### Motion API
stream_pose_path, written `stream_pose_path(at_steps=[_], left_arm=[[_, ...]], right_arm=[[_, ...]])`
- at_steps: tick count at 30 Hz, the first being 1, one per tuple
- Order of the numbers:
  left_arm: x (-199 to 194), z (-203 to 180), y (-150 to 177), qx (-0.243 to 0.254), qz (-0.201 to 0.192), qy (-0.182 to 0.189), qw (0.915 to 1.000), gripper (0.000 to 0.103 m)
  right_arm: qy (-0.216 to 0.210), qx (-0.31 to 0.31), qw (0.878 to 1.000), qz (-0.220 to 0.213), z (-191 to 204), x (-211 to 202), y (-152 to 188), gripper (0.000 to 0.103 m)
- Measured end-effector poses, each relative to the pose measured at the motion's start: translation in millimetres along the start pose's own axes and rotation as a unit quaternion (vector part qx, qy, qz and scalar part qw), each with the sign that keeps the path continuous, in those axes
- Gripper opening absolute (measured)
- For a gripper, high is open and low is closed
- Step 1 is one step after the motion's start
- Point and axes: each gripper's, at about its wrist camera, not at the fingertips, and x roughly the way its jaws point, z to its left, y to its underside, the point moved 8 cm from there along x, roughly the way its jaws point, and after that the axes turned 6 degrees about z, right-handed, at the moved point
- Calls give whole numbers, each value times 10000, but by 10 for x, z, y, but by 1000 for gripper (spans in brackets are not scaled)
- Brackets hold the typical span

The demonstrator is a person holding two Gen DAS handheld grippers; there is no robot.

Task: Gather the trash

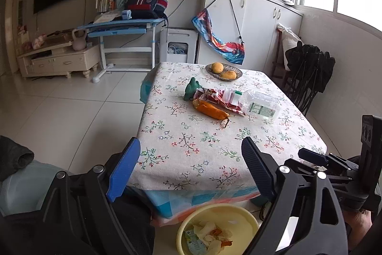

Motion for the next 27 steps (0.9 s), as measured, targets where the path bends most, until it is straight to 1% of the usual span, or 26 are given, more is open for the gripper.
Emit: stream_pose_path(at_steps=[4, 8, 13, 16, 20, 24, 26, 27], left_arm=[[161, 92, -51, -130, 50, -37, 9999, 83], [341, 172, -130, -219, 104, -58, 9997, 83], [536, 324, -392, -383, -5, -127, 9992, 83], [721, 420, -596, -448, -44, -148, 9989, 83], [1151, 434, -934, -343, 156, 23, 9993, 83], [1695, 365, -1236, -84, 374, 114, 9992, 83], [1979, 358, -1337, -9, 548, 171, 9984, 83], [2130, 357, -1364, 3, 656, 181, 9977, 83]], right_arm=[[-91, -218, 9996, 135, 62, 193, -170, 63], [-132, -491, 9983, 283, 137, 481, -390, 63], [-91, -816, 9953, 508, 193, 946, -602, 63], [-50, -956, 9936, 604, 209, 1204, -729, 63], [-3, -1113, 9907, 778, 188, 1470, -823, 63], [29, -1178, 9887, 922, 137, 1634, -892, 63], [21, -1181, 9880, 994, 107, 1695, -914, 61], [42, -1198, 9873, 1042, 93, 1723, -920, 57]])
